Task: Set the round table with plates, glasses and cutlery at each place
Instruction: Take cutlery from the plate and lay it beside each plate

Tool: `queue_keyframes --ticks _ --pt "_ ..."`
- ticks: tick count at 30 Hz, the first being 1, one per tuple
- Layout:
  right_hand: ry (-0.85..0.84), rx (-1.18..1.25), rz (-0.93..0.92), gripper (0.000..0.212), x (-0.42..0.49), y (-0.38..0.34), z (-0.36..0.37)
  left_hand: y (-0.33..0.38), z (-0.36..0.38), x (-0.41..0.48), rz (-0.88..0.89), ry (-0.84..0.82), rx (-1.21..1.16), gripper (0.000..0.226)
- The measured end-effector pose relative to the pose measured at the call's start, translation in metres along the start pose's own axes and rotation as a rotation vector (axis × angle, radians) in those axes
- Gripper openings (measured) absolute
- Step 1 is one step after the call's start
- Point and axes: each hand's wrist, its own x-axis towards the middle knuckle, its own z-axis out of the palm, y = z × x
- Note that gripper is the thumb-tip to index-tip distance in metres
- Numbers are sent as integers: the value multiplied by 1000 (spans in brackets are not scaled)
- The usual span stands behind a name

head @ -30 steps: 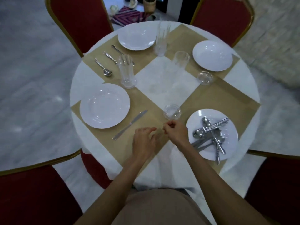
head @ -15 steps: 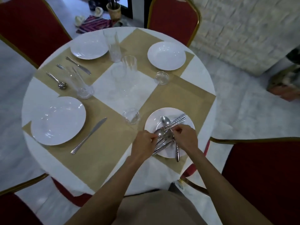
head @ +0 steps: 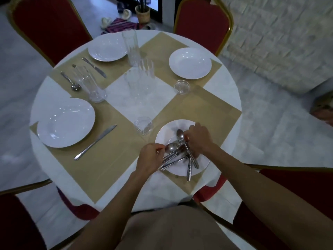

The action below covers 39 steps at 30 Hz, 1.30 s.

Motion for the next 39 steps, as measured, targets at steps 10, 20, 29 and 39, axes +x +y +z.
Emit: queue_keyframes --ticks 10,20,29,39 --pt "-106 -39 -66 19 4 -8 -15 -15 -22 -7 -159 46 -117 26" --pt "-97 415 0 5 1 -7 -40 -27 -20 -19 -178 52 -186 24" --pt "-1 1568 211 15 5 -131 -56 -25 -50 -28 -173 -31 -500 19" --pt "-131 1836 605 21 21 -232 -27 -99 -93 -52 -463 188 -550 16"
